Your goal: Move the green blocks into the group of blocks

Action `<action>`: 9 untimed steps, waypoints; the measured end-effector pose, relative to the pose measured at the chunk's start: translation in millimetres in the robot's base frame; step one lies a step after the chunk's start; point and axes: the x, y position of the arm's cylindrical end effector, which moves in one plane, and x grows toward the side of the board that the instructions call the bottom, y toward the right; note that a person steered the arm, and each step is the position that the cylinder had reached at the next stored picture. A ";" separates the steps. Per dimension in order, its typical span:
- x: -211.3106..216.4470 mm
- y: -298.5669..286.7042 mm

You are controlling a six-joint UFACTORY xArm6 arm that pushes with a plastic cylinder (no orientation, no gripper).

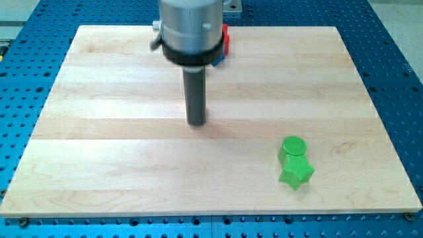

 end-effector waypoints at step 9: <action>77.1 51.2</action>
